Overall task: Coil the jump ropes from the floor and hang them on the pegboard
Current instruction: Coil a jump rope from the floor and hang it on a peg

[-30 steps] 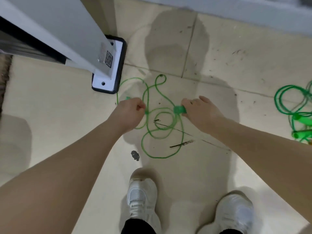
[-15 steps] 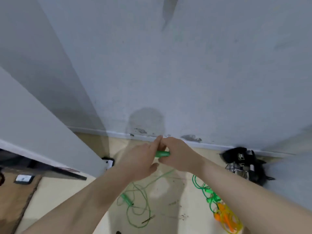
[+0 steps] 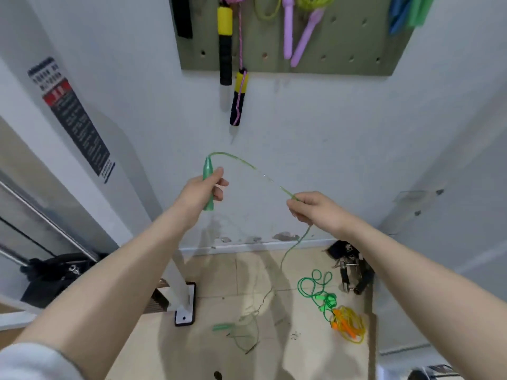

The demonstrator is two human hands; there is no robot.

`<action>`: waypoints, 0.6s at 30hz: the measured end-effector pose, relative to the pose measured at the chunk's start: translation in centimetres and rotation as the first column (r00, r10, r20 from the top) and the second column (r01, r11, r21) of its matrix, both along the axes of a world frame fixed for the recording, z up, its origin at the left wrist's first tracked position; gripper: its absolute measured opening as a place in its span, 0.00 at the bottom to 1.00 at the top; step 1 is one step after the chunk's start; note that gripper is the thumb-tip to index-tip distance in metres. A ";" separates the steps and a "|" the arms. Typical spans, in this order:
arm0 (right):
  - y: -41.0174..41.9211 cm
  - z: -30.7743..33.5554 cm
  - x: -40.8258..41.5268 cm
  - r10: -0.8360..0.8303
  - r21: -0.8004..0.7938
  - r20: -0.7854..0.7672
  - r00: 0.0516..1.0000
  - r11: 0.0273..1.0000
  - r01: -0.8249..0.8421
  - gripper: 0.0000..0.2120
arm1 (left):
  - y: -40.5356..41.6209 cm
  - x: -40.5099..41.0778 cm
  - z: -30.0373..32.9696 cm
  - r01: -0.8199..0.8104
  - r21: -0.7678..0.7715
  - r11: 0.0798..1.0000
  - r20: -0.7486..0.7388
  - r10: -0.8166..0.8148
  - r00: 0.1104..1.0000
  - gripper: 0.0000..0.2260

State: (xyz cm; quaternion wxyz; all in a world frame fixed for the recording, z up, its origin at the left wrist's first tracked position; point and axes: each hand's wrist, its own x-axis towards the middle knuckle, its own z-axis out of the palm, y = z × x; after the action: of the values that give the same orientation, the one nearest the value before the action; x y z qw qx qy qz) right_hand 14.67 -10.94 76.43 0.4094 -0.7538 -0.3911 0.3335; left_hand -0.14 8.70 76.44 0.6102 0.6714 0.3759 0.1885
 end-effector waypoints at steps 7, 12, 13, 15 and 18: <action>-3.5 5.0 -3.5 0.183 -0.064 0.246 0.952 0.983 -0.173 0.16 | -8.1 -2.7 4.0 0.563 -0.083 0.822 0.203 -0.539 0.818 0.12; -7.6 5.2 -6.3 0.208 -0.105 0.311 0.927 0.977 -0.184 0.14 | -15.0 -3.7 5.8 0.458 -0.331 0.825 0.357 -0.340 0.870 0.22; -8.6 5.1 -6.8 0.214 -0.128 0.326 0.921 0.975 -0.182 0.13 | -16.1 -3.9 5.8 0.410 -0.399 0.820 0.365 -0.268 0.892 0.25; -10.8 5.0 -7.4 0.203 -0.150 0.365 0.908 0.976 -0.158 0.13 | -18.2 -4.5 5.6 0.340 -0.443 0.830 0.352 -0.187 0.917 0.21; -13.9 5.0 -7.4 0.112 -0.142 0.481 0.869 0.989 -0.048 0.15 | -20.7 -6.0 5.5 0.335 -0.430 0.838 0.431 -0.135 0.892 0.11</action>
State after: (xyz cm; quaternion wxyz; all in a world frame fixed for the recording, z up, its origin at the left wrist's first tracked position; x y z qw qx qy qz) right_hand 7.26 -24.80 81.41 0.2351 -0.8209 -0.4908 0.1732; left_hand -6.16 -12.04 81.91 0.8413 0.4846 0.1973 0.1358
